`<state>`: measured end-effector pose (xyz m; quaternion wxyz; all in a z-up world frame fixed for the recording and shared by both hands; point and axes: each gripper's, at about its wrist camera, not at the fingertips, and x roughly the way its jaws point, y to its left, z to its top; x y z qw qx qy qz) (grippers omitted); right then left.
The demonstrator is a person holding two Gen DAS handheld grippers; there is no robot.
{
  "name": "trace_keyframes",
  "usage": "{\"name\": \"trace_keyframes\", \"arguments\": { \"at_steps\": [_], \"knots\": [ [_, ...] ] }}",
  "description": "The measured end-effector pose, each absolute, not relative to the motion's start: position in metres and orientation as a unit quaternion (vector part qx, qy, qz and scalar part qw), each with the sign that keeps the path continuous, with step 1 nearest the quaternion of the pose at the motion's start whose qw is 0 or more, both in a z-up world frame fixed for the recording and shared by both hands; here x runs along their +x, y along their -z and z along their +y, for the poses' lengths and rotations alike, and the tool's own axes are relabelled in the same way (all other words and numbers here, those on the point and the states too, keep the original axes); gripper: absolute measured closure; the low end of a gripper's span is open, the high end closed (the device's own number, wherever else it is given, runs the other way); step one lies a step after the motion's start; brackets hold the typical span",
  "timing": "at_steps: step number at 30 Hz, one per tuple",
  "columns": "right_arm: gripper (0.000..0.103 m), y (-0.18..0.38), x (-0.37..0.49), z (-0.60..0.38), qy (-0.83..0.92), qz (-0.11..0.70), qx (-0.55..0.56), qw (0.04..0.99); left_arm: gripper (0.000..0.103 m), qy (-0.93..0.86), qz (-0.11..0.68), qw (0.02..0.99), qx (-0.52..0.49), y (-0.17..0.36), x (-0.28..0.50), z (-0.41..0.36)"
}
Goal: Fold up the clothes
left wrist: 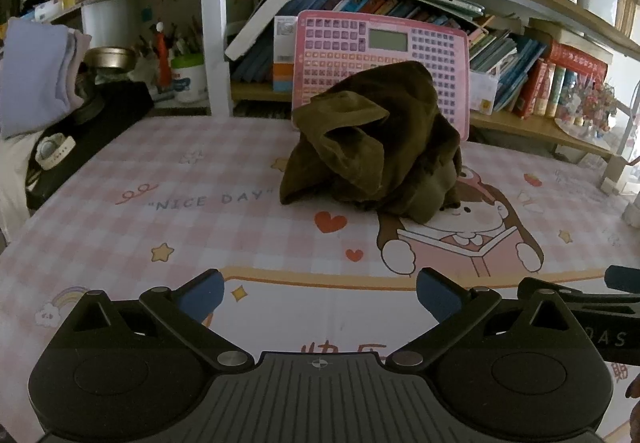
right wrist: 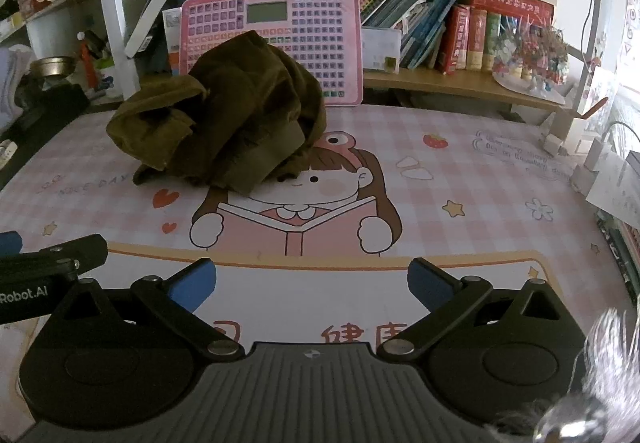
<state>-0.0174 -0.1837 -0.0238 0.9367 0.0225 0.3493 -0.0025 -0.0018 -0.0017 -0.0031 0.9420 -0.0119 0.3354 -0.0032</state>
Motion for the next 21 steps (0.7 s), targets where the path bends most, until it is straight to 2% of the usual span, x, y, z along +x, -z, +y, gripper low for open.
{"name": "trace_keyframes", "arguments": {
  "at_steps": [21],
  "knots": [
    [0.000,0.026,-0.012,-0.183,0.006,0.355,0.023,0.934,0.000,0.007,0.342,0.939,-0.017,0.015,-0.005,-0.008]
  ]
}}
